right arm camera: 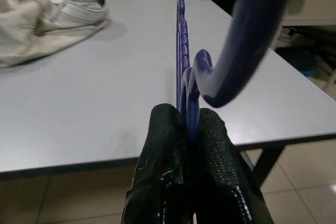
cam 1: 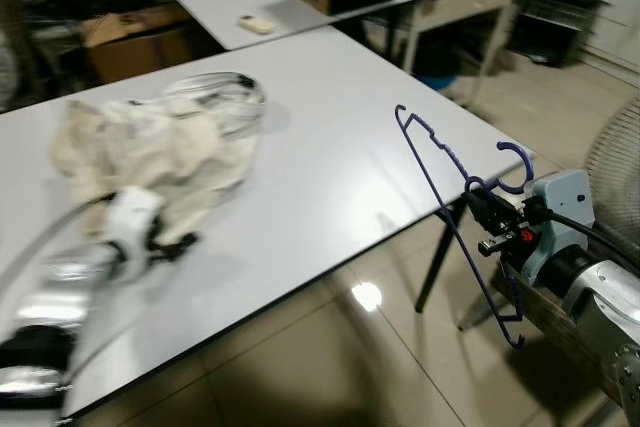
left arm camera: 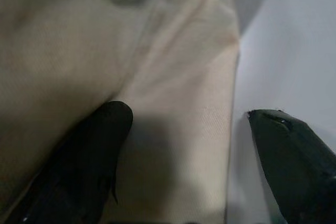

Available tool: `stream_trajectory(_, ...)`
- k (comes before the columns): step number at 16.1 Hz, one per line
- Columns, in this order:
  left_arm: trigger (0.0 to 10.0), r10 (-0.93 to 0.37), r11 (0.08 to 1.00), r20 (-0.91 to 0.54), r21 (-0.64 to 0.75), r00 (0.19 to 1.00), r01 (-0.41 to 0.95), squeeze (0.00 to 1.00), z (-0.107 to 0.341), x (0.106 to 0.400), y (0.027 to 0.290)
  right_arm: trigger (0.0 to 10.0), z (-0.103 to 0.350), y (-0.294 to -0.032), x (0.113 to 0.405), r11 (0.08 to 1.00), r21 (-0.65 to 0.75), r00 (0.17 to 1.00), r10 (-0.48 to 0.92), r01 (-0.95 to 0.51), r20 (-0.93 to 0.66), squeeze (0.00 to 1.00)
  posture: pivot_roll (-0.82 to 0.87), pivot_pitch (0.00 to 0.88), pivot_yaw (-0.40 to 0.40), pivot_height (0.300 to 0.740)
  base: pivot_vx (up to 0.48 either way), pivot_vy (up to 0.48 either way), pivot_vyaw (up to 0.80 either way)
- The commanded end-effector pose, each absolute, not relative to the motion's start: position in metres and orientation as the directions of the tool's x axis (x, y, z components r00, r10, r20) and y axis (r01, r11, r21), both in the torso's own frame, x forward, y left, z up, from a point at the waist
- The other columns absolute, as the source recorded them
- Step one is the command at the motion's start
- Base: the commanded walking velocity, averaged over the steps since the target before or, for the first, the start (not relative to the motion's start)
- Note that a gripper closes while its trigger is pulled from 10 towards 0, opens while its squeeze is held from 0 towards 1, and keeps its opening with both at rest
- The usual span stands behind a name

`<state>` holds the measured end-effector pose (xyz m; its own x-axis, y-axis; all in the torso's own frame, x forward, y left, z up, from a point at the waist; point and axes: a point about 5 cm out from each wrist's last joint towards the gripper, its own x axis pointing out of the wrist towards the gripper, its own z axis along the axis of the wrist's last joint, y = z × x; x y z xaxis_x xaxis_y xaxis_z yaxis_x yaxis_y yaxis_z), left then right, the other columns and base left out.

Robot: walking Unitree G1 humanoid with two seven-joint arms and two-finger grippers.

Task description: Hang hanger

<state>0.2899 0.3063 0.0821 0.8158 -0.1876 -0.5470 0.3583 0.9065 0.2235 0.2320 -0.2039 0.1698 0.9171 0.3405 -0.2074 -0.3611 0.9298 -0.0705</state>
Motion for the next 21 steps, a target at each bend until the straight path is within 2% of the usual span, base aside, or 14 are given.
stream_trajectory(1, 10.0, -0.151, 0.912, -0.550, 0.243, 0.821, 0.330, 0.00, 0.097, 0.280, 0.331, 10.0, 0.172, -0.204, 0.233, 0.926, -0.081, 0.917, 0.348, -0.369, -0.195, 0.00, -0.01, 0.000, 0.041, 0.740, 0.000, 0.000, 0.00)
stream_trajectory(2, 10.0, -0.193, 0.912, -0.522, 0.216, 0.831, 0.348, 0.00, 0.105, 0.282, 0.328, 10.0, 0.172, -0.204, 0.233, 0.926, -0.081, 0.917, 0.348, -0.369, -0.194, 0.00, -0.01, 0.000, 0.041, 0.740, 0.000, 0.000, 0.00)
stream_trajectory(3, 10.0, -0.327, 0.897, -0.451, 0.130, 0.830, 0.423, 0.00, 0.121, 0.287, 0.314, 10.0, 0.172, -0.204, 0.234, 0.926, -0.082, 0.917, 0.348, -0.369, -0.193, 0.00, 0.00, 0.000, 0.039, 0.740, 0.000, 0.000, 0.00)
stream_trajectory(4, 10.0, -0.539, 0.826, -0.326, -0.022, 0.777, 0.564, 0.00, 0.141, 0.294, 0.280, 10.0, 0.173, -0.204, 0.237, 0.925, -0.086, 0.918, 0.348, -0.369, -0.188, 0.00, 0.00, 0.000, 0.041, 0.740, 0.000, 0.000, 0.00)
stream_trajectory(5, 10.0, -0.600, 0.790, -0.274, -0.057, 0.751, 0.611, 0.36, 0.148, 0.297, 0.268, 10.0, 0.173, -0.204, 0.237, 0.926, -0.088, 0.919, 0.348, -0.368, -0.185, 0.00, -0.01, 0.000, 0.041, 0.740, 0.000, 0.000, 0.00)
stream_trajectory(6, 10.0, -0.694, 0.720, -0.159, -0.121, 0.702, 0.684, 1.00, 0.161, 0.307, 0.241, 10.0, 0.175, -0.204, 0.239, 0.927, -0.094, 0.922, 0.344, -0.363, -0.177, 0.00, -0.01, 0.000, 0.044, 0.740, 0.000, 0.000, 0.00)
stream_trajectory(7, 10.0, -0.727, 0.686, -0.095, -0.145, 0.680, 0.713, 1.00, 0.167, 0.315, 0.226, 10.0, 0.177, -0.205, 0.239, 0.929, -0.096, 0.925, 0.339, -0.358, -0.171, 0.00, -0.02, 0.000, 0.045, 0.740, 0.000, 0.000, 0.00)
stream_trajectory(9, 10.0, -0.677, 0.735, -0.116, -0.067, 0.727, 0.674, 1.00, 0.167, 0.343, 0.206, 10.0, 0.178, -0.208, 0.240, 0.935, -0.108, 0.934, 0.318, -0.338, -0.165, 0.00, -0.04, 0.000, 0.054, 0.740, 0.000, 0.000, 0.00)
stream_trajectory(10, 10.0, -0.588, 0.796, -0.184, 0.042, 0.788, 0.604, 1.00, 0.164, 0.361, 0.195, 10.0, 0.180, -0.208, 0.240, 0.938, -0.114, 0.938, 0.307, -0.327, -0.159, 0.00, -0.05, 0.000, 0.062, 0.740, 0.000, 0.000, 0.00)
stream_trajectory(14, 10.0, -0.355, 0.867, -0.271, 0.263, 0.895, 0.424, 1.00, 0.155, 0.386, 0.182, 10.0, 0.178, -0.206, 0.238, 0.941, -0.134, 0.943, 0.290, -0.312, -0.161, 0.00, -0.07, 0.000, 0.082, 0.740, 0.000, 0.000, 0.00)
stream_trajectory(15, 10.0, -0.283, 0.862, -0.297, 0.338, 0.912, 0.377, 0.28, 0.149, 0.388, 0.182, 10.0, 0.177, -0.205, 0.238, 0.942, -0.134, 0.945, 0.286, -0.307, -0.159, 0.00, -0.07, 0.000, 0.082, 0.740, 0.000, 0.000, 0.00)
stream_trajectory(16, 10.0, -0.201, 0.848, -0.326, 0.414, 0.924, 0.330, 0.00, 0.140, 0.389, 0.184, 10.0, 0.177, -0.203, 0.239, 0.944, -0.130, 0.947, 0.282, -0.303, -0.157, 0.00, -0.07, 0.000, 0.083, 0.740, 0.000, 0.000, 0.00)
stream_trajectory(19, 10.0, -0.051, 0.808, -0.343, 0.537, 0.938, 0.241, 0.00, 0.126, 0.387, 0.191, 10.0, 0.176, -0.199, 0.238, 0.942, -0.130, 0.945, 0.287, -0.308, -0.158, 0.00, -0.07, 0.000, 0.079, 0.740, 0.000, 0.000, 0.00)
stream_trajectory(21, 10.0, -0.013, 0.781, -0.368, 0.577, 0.930, 0.239, 0.00, 0.115, 0.383, 0.193, 10.0, 0.176, -0.196, 0.238, 0.941, -0.128, 0.943, 0.292, -0.313, -0.160, 0.00, -0.07, 0.000, 0.074, 0.740, 0.000, 0.000, 0.00)
